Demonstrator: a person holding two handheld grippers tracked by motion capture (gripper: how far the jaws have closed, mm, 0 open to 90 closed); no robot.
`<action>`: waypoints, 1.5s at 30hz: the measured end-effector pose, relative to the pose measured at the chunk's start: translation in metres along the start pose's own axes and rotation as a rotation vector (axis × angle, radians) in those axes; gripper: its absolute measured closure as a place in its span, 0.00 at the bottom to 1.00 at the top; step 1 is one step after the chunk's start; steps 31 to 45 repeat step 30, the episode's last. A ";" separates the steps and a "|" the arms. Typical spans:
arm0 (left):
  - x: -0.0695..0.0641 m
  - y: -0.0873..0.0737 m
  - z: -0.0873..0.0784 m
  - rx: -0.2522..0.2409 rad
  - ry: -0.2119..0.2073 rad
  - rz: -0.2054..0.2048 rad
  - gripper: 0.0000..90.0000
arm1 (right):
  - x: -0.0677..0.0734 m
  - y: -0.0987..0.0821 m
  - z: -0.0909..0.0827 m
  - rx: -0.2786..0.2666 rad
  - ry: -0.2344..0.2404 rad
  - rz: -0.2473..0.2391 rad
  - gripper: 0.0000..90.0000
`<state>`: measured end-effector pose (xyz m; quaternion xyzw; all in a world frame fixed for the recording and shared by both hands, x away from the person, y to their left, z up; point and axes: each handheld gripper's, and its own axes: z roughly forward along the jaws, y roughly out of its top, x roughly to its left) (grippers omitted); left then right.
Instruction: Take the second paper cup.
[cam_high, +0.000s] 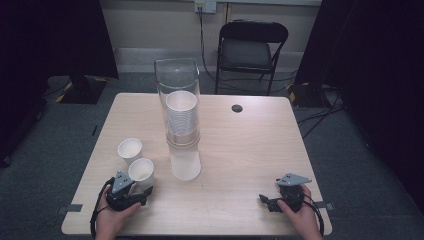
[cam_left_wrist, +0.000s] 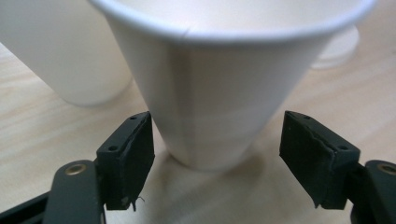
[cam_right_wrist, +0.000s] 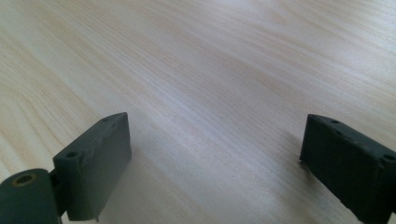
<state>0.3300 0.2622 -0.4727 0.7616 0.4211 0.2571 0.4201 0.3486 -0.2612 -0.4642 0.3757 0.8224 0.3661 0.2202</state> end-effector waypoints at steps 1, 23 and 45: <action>-0.001 -0.001 -0.001 0.007 -0.002 0.003 0.29 | 0.000 0.000 0.000 0.000 0.000 0.000 0.09; 0.031 -0.035 -0.040 0.093 0.025 -0.023 0.16 | 0.000 0.000 0.000 0.000 -0.002 0.000 0.09; 0.032 -0.036 -0.039 0.077 0.021 -0.015 0.14 | 0.000 0.000 0.000 0.000 -0.003 0.001 0.09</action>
